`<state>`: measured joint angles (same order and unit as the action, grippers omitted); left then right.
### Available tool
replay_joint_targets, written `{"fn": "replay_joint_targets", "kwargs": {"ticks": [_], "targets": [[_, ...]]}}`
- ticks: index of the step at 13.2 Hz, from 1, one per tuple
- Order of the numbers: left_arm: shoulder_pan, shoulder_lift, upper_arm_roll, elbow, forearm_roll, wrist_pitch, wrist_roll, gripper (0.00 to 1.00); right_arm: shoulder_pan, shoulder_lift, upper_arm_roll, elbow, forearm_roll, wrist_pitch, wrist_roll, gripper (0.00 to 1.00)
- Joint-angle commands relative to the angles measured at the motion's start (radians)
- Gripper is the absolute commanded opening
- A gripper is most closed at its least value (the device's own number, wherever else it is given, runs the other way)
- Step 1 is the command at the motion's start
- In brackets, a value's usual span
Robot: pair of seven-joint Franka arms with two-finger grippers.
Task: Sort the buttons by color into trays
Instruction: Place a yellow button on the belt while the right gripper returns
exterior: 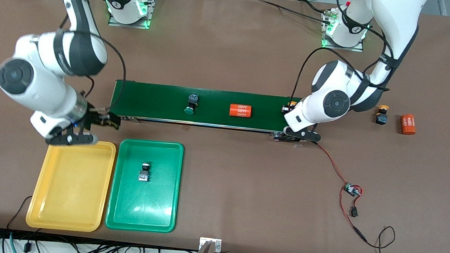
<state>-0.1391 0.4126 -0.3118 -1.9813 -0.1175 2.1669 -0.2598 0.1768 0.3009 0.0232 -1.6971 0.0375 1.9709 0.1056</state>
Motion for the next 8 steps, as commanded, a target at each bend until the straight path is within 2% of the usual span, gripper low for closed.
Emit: {"fn": "replay_joint_targets", "kwargs": {"ticks": [1, 3, 6, 8], "targets": [[-0.014, -0.005, 0.007, 0.009, -0.016, 0.01, -0.002, 0.96, -0.002, -0.202, 0.007, -0.283, 0.018, 0.089, 0.078, 1.0], [-0.01, -0.046, 0.005, 0.009, -0.016, -0.007, 0.005, 1.0, -0.002, -0.259, 0.081, -0.427, 0.022, 0.222, 0.214, 1.0], [0.067, -0.127, 0.019, 0.009, -0.016, -0.053, 0.007, 1.0, 0.009, -0.214, 0.205, -0.454, 0.015, 0.31, 0.449, 1.0], [0.145, -0.147, 0.02, 0.009, -0.014, -0.085, 0.01, 1.0, 0.039, -0.178, 0.228, -0.454, 0.002, 0.347, 0.511, 1.0]]}}
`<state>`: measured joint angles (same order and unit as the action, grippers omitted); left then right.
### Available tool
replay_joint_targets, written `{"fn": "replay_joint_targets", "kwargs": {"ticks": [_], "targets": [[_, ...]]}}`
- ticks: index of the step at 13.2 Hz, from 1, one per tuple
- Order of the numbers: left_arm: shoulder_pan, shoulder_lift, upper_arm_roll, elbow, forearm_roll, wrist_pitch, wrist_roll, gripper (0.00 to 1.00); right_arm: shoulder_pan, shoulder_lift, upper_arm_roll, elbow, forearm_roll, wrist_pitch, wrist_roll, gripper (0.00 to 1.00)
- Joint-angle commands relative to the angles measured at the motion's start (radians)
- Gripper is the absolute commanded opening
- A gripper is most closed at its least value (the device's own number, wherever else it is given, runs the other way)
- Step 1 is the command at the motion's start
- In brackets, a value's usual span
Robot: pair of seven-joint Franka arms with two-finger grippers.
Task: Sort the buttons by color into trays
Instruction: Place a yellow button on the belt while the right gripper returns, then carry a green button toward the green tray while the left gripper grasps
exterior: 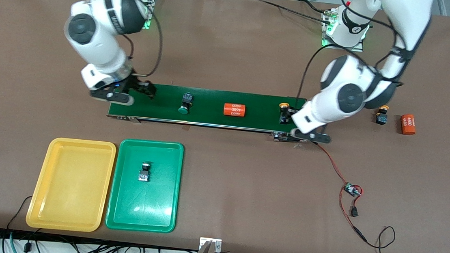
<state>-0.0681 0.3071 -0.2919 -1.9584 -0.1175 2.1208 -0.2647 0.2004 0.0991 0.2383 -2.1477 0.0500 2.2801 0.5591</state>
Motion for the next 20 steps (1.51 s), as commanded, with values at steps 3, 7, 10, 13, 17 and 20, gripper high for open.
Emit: {"fn": "replay_joint_targets", "kwargs": {"ticks": [3, 7, 10, 13, 17, 20], "targets": [[0.164, -0.04, 0.039, -0.014, 0.028, -0.048, 0.016, 1.0, 0.086, 0.092, 0.013, -0.001, -0.103, 0.078, 0.148, 1.0], [0.299, 0.001, 0.063, -0.016, 0.243, -0.041, 0.07, 1.0, 0.136, 0.172, 0.013, 0.005, -0.19, 0.153, 0.275, 1.0], [0.422, 0.055, 0.076, -0.025, 0.271, -0.038, 0.223, 1.0, 0.134, 0.182, 0.013, 0.006, -0.188, 0.171, 0.312, 1.0], [0.551, 0.139, 0.074, -0.034, 0.3, 0.004, 0.425, 1.0, 0.137, 0.205, 0.012, 0.005, -0.191, 0.211, 0.312, 1.0], [0.577, 0.136, 0.074, -0.143, 0.302, 0.016, 0.473, 1.0, 0.133, 0.229, 0.01, 0.005, -0.243, 0.211, 0.305, 0.77], [0.577, 0.126, 0.071, -0.197, 0.302, 0.018, 0.472, 1.0, 0.125, 0.238, 0.007, 0.005, -0.256, 0.21, 0.288, 0.32]]}}
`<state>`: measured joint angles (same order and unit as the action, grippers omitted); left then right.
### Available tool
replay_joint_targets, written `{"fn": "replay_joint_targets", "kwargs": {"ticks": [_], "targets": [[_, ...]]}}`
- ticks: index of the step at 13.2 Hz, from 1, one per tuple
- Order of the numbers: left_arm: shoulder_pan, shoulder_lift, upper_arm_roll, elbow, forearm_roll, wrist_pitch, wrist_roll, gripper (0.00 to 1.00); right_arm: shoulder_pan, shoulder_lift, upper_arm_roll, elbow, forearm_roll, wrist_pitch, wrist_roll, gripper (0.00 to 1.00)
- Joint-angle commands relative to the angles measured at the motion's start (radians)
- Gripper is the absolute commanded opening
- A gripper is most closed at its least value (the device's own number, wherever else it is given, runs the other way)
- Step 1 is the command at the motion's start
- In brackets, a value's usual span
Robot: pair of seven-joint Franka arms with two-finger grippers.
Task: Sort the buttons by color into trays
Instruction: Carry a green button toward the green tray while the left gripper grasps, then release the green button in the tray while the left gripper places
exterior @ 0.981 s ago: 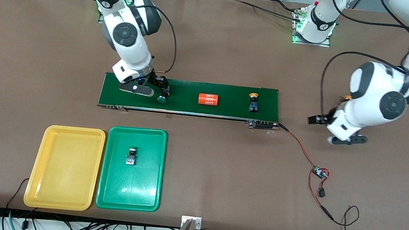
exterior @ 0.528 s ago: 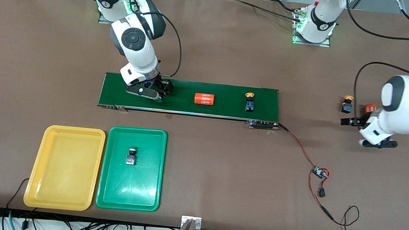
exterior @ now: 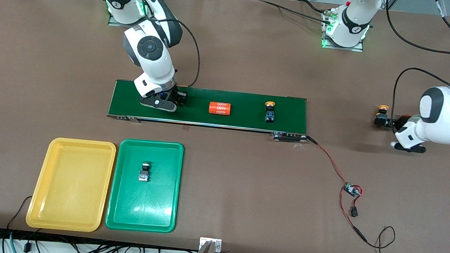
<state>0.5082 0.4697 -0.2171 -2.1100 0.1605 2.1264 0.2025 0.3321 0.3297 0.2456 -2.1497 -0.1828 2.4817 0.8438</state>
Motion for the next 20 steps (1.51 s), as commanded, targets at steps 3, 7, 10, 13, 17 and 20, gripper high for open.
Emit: {"fn": "replay_joint_targets", "kwargs": {"ticks": [3, 7, 10, 13, 17, 20], "targets": [[0.003, -0.037, -0.004, -0.067, 0.024, 0.018, 0.015, 1.0, -0.03, 0.002, -0.016, 0.024, -0.023, 0.002, -0.029, 0.13], [0.001, -0.045, -0.004, -0.071, 0.024, 0.007, 0.015, 0.26, -0.071, -0.005, -0.017, 0.127, -0.021, -0.052, -0.161, 0.12], [0.003, -0.043, -0.002, -0.062, 0.022, 0.007, 0.07, 0.0, -0.138, 0.038, -0.023, 0.275, 0.012, -0.084, -0.348, 0.12], [-0.026, -0.094, -0.008, -0.03, 0.024, 0.001, 0.107, 0.0, -0.16, 0.199, -0.025, 0.475, 0.086, -0.08, -0.466, 0.12], [-0.193, -0.146, -0.015, 0.03, -0.007, -0.052, 0.091, 0.0, -0.116, 0.451, -0.046, 0.753, 0.086, -0.028, -0.471, 0.12], [-0.344, -0.166, -0.013, 0.059, -0.067, -0.062, -0.027, 0.0, -0.099, 0.529, -0.069, 0.769, 0.078, 0.099, -0.47, 0.12]]}}
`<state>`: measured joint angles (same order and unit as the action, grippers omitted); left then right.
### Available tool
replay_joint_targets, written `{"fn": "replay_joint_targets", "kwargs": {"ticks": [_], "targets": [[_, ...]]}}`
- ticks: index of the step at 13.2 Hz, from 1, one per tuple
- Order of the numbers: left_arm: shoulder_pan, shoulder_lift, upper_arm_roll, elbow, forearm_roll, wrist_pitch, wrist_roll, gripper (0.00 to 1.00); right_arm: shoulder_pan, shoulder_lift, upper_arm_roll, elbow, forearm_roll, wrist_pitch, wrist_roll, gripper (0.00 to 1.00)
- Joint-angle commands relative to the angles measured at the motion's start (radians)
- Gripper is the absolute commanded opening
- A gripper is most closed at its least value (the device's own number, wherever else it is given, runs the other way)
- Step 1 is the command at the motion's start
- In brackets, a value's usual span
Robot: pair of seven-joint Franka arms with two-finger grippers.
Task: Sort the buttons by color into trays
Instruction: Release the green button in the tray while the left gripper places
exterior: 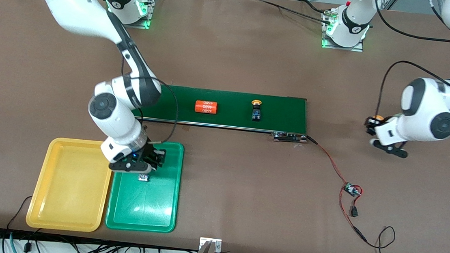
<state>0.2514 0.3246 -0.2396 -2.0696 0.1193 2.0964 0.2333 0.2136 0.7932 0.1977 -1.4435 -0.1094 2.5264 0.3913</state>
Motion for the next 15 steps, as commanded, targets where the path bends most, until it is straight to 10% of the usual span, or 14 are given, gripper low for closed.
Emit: {"fn": "replay_joint_targets", "kwargs": {"ticks": [1, 10, 13, 15], "targets": [[-0.136, -0.021, 0.008, 0.025, -0.058, -0.035, -0.102, 0.0, 0.021, 0.086, -0.027, 0.063, 0.005, 0.098, -0.019, 0.12], [-0.388, 0.016, 0.003, 0.08, -0.351, -0.026, -0.465, 0.0, 0.033, 0.092, -0.055, 0.046, 0.002, 0.118, -0.04, 0.22], [-0.4, 0.059, 0.003, 0.097, -0.45, -0.021, -0.641, 0.0, 0.03, 0.089, -0.057, 0.02, 0.003, 0.118, -0.035, 0.88], [-0.423, 0.073, 0.003, 0.114, -0.443, 0.006, -0.654, 0.0, 0.029, 0.086, -0.058, 0.018, 0.002, 0.118, -0.038, 1.0]]}}
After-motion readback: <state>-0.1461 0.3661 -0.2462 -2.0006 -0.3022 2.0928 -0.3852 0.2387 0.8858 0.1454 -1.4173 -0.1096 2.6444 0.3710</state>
